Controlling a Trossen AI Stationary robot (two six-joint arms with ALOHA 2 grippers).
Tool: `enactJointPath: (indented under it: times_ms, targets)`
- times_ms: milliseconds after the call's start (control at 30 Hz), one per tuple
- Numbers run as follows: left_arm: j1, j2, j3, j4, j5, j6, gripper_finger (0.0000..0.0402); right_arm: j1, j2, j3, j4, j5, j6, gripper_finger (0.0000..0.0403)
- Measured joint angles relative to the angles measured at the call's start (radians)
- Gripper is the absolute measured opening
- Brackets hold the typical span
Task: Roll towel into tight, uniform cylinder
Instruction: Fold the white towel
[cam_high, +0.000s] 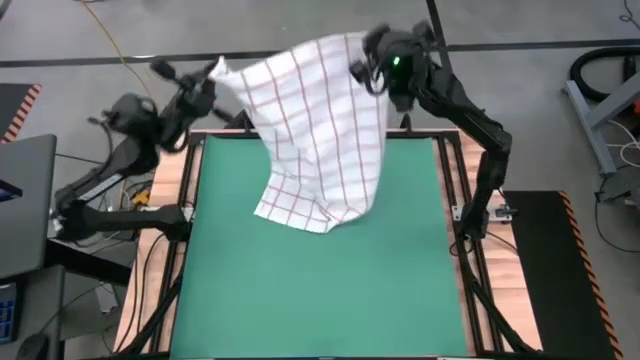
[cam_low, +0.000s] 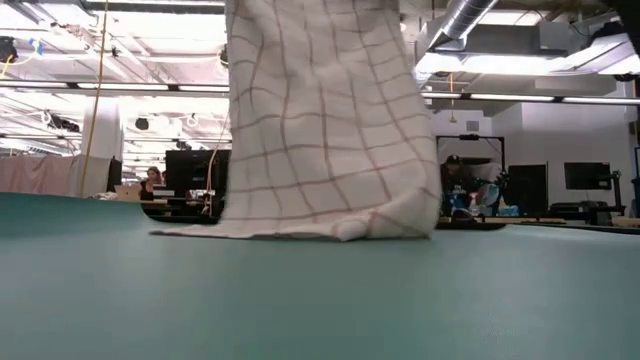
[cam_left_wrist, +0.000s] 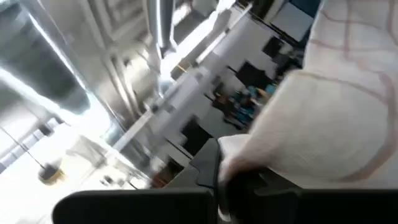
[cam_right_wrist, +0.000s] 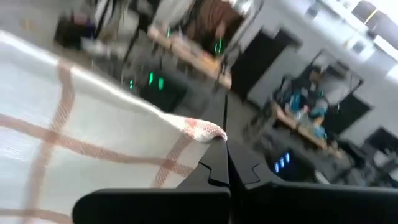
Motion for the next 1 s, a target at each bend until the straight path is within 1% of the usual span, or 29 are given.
enactJointPath:
  times_ms: [67,133,200,267,333,367,400,467,600,700,767,900,1000]
  targets:
    - [0.130,0.082,0.000,0.147,0.122,0.036,0.0000,-0.049,0.024,0.000,0.217,-0.060,-0.134,0.0001]
    - [0.236,0.178,0.019,0.310,0.206,0.064,0.0000,-0.088,0.044,0.000,0.396,-0.108,-0.250,0.0001]
    - [0.302,0.264,0.071,0.438,0.259,0.071,0.0000,-0.110,0.058,0.000,0.554,-0.162,-0.354,0.0000]
    - [0.328,0.328,0.148,0.536,0.309,0.035,0.0000,-0.112,0.058,0.000,0.709,-0.235,-0.479,0.0000]
    - [0.331,0.368,0.261,0.530,0.338,0.005,0.0000,-0.102,0.057,0.000,0.860,-0.318,-0.603,0.0000]
    - [0.329,0.382,0.316,0.514,0.348,-0.007,0.0000,-0.092,0.056,0.001,0.925,-0.342,-0.644,0.0000]
    - [0.324,0.392,0.373,0.493,0.355,-0.016,0.0000,-0.083,0.052,0.001,0.967,-0.354,-0.671,0.0000]
    - [0.310,0.400,0.463,0.433,0.373,-0.045,0.0000,-0.069,0.041,0.001,0.989,-0.354,-0.713,0.0000]
    - [0.302,0.384,0.587,0.177,0.438,-0.110,0.0000,-0.053,0.030,0.002,0.897,-0.298,-0.722,0.0000]
    - [0.303,0.363,0.613,-0.066,0.462,-0.112,0.0000,-0.049,0.034,0.000,0.784,-0.282,-0.712,0.0000]
    - [0.303,0.349,0.613,-0.242,0.458,-0.134,0.0000,-0.047,0.035,0.000,0.656,-0.281,-0.621,0.0000]
    - [0.303,0.332,0.613,-0.626,0.433,-0.173,0.0000,-0.039,0.032,0.000,0.284,-0.265,-0.329,0.0000]
    - [0.303,0.332,0.612,-0.872,0.388,-0.189,0.0000,-0.038,0.037,0.000,-0.011,-0.168,-0.175,0.0000]
